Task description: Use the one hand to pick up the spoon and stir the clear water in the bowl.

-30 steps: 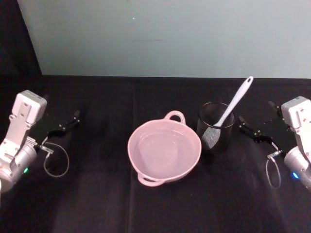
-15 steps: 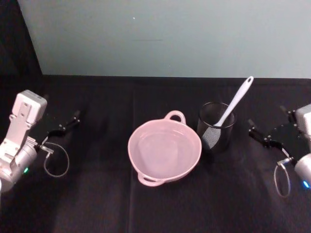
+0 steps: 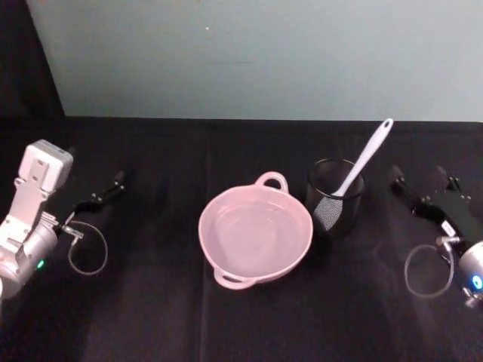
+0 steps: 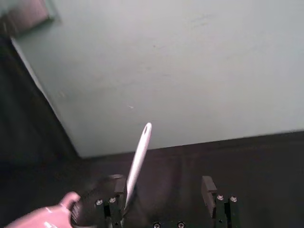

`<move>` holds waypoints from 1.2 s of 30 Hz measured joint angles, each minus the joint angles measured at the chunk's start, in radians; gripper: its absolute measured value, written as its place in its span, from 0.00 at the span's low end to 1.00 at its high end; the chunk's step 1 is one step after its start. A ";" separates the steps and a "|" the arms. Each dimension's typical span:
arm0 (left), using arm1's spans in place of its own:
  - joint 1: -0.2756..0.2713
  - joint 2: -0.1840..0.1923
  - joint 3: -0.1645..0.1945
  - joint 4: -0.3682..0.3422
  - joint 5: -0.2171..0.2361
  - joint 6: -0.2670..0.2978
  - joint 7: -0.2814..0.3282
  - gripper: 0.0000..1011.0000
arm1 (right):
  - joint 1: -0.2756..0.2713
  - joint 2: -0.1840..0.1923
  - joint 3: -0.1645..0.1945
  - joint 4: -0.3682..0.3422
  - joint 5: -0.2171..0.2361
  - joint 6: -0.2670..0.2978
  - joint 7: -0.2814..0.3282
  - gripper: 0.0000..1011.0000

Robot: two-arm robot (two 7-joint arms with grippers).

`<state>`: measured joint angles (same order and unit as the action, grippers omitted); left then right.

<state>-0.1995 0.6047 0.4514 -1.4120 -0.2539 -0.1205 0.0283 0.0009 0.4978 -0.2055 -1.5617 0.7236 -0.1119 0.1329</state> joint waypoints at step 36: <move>0.000 0.000 0.000 0.000 0.000 0.000 0.000 1.00 | 0.323 -0.073 -0.024 0.359 0.447 0.308 0.346 0.71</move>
<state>-0.1996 0.6047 0.4514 -1.4120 -0.2539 -0.1205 0.0283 0.3240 0.4250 -0.2296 -1.2031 1.1709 0.1957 0.4788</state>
